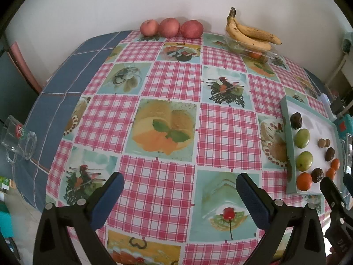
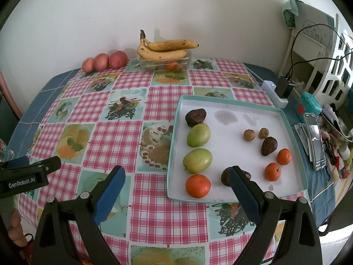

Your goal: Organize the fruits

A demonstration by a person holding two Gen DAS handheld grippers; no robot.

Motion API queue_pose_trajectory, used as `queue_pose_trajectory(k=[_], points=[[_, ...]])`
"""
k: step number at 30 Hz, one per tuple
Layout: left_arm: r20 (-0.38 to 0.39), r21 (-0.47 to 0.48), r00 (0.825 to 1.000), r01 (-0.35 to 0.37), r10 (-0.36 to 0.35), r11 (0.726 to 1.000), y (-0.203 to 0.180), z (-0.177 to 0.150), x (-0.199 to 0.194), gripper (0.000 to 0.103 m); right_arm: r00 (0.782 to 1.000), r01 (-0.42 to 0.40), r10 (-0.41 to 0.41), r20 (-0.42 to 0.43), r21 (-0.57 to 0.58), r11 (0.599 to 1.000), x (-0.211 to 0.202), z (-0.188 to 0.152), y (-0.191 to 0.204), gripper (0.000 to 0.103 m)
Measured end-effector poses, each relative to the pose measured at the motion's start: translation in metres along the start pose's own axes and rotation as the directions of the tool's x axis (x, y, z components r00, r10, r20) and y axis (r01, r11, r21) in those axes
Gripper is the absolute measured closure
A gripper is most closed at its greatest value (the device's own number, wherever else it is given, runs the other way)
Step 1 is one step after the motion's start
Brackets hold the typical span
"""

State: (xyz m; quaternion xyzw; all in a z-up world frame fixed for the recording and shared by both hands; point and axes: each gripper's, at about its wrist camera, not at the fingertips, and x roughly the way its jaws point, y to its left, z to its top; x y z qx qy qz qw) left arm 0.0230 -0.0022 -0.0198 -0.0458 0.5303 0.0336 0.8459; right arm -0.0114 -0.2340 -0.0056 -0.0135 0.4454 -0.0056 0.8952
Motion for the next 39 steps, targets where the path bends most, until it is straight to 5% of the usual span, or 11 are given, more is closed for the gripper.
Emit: queue_pose_trajectory(k=[39], points=[[0.043,0.01,0.998,-0.047,0.047,0.999,-0.0011,-0.0004,-0.0079,0.0,1.0,-0.002,0.002,-0.001,-0.002,1.0,0.0002,0.0003,-0.0004,0.008]])
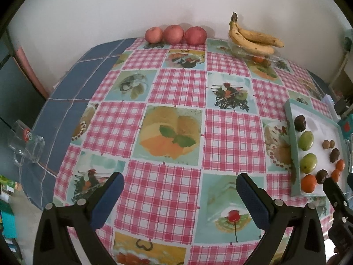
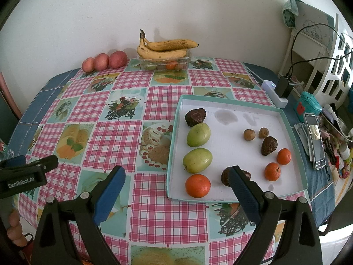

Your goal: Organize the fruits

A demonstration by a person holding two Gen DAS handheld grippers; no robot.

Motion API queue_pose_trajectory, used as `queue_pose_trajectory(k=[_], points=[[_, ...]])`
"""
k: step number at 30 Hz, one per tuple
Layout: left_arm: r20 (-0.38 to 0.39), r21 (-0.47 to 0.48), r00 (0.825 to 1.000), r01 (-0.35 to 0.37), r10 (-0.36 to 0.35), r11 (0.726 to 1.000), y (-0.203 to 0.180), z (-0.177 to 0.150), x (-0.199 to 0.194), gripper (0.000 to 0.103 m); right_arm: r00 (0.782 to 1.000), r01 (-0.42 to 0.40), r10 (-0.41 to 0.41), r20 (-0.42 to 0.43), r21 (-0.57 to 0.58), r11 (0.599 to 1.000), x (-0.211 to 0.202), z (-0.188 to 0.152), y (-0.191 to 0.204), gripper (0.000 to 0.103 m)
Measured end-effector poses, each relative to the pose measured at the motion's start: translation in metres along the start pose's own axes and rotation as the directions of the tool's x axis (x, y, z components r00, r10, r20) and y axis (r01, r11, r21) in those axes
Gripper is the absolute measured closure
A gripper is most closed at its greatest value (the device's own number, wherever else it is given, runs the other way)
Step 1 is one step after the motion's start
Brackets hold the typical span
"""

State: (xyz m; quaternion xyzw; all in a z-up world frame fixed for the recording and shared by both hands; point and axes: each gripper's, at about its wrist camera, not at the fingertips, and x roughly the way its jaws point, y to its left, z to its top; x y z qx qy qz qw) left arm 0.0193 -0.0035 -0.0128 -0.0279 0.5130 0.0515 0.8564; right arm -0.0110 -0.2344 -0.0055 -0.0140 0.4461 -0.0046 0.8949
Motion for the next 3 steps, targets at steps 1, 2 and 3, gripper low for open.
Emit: queue_pose_trajectory(k=[1,2,3], points=[[-0.001,-0.001,1.0,0.005,-0.005,1.0,0.0001,0.0001,0.0,0.0,1.0,0.0,0.0,0.0,0.0,1.0,-0.0001,0.0003,0.0,0.008],[-0.002,-0.002,1.0,0.006,-0.006,1.0,-0.0001,0.0001,0.0001,0.0,1.0,0.0,0.0,0.0,0.0,1.0,-0.0001,0.0005,-0.0001,0.008],[-0.004,-0.005,1.0,0.007,-0.007,1.0,0.0005,0.0005,0.0007,0.0,1.0,0.0,0.0,0.0,-0.001,1.0,-0.0001,0.0006,-0.0001,0.008]])
